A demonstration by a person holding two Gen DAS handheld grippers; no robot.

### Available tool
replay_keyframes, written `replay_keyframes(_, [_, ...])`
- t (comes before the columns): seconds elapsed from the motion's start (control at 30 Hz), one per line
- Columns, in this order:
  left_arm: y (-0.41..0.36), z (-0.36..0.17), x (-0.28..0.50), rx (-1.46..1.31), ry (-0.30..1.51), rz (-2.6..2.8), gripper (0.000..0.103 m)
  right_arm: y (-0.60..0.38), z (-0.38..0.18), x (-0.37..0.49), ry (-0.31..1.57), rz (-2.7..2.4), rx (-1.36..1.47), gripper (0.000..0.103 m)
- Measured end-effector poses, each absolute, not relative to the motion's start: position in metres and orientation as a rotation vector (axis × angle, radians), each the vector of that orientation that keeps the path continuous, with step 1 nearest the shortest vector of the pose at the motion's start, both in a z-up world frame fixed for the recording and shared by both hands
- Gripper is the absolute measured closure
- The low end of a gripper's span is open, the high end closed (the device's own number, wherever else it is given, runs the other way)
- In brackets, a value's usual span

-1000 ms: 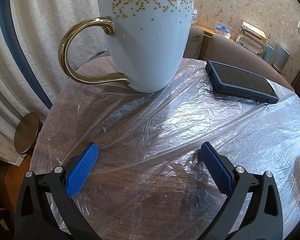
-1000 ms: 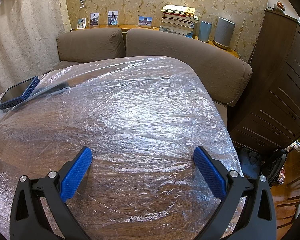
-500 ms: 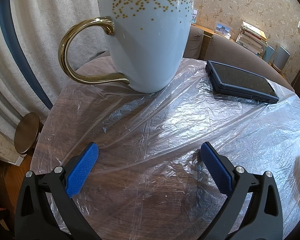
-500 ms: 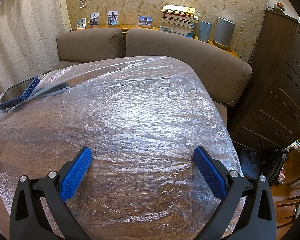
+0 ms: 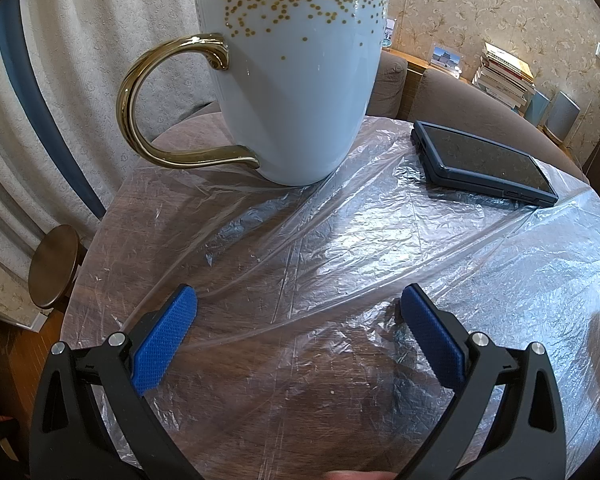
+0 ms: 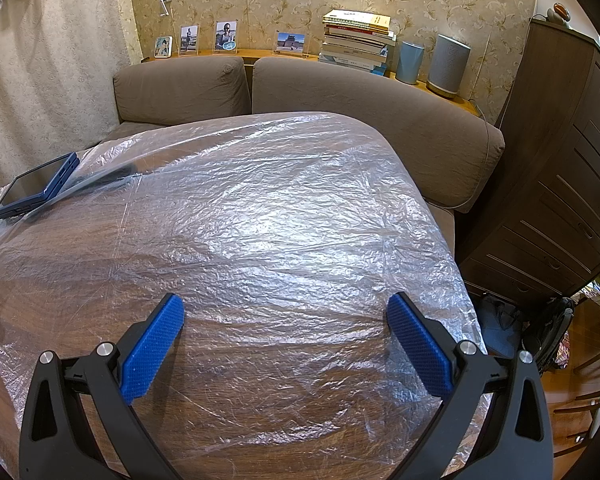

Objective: Collect trash

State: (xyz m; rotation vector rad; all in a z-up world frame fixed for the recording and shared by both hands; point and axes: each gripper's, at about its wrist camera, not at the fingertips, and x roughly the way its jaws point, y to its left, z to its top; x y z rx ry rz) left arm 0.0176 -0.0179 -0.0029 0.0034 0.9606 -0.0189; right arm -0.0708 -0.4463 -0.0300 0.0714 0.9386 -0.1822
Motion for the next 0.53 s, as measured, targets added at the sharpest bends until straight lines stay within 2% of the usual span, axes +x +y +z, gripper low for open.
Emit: replay_keyframes(0.53, [-0.0198,-0.0023,0.0165,0.008,0.961,-0.026,0.001,-0.4473,-0.0303,-0.071,0.939,-0.182,0.071,0.004])
